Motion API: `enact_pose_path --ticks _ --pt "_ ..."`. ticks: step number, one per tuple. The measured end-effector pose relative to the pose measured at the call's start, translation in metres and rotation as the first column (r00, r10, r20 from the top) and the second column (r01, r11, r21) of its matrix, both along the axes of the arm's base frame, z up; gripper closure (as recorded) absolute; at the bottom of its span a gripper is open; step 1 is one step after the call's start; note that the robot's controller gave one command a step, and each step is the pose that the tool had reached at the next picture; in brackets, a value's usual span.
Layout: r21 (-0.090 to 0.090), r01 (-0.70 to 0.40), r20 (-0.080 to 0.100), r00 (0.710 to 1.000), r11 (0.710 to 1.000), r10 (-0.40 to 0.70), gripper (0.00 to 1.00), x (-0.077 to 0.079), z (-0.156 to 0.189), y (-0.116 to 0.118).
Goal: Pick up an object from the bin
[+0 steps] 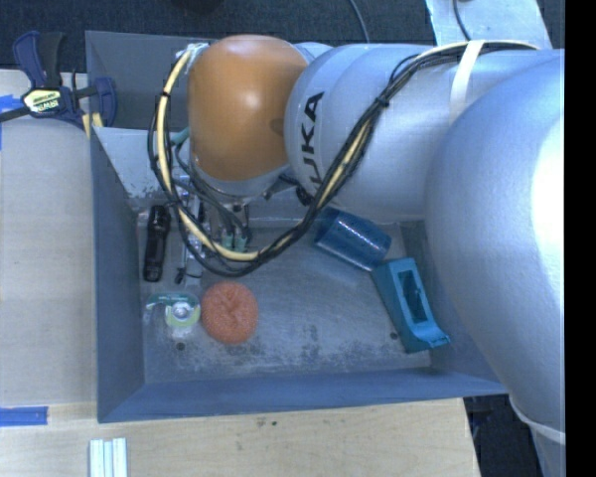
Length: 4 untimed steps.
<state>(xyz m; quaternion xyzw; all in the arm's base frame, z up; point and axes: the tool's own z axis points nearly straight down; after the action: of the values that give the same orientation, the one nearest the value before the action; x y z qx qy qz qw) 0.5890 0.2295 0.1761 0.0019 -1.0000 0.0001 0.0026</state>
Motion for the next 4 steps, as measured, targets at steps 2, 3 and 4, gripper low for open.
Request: enact_pose_path --ticks 2,3,4 --pt "0.001 -0.250 0.009 0.968 0.968 0.250 0.00 -0.037 -0.094 -0.068" --pt "0.000 -0.313 0.024 0.950 0.950 0.313 0.00 -0.047 -0.022 -0.089" --pt "0.002 -0.300 0.002 0.954 0.954 0.300 0.00 -0.060 -0.076 -0.097"
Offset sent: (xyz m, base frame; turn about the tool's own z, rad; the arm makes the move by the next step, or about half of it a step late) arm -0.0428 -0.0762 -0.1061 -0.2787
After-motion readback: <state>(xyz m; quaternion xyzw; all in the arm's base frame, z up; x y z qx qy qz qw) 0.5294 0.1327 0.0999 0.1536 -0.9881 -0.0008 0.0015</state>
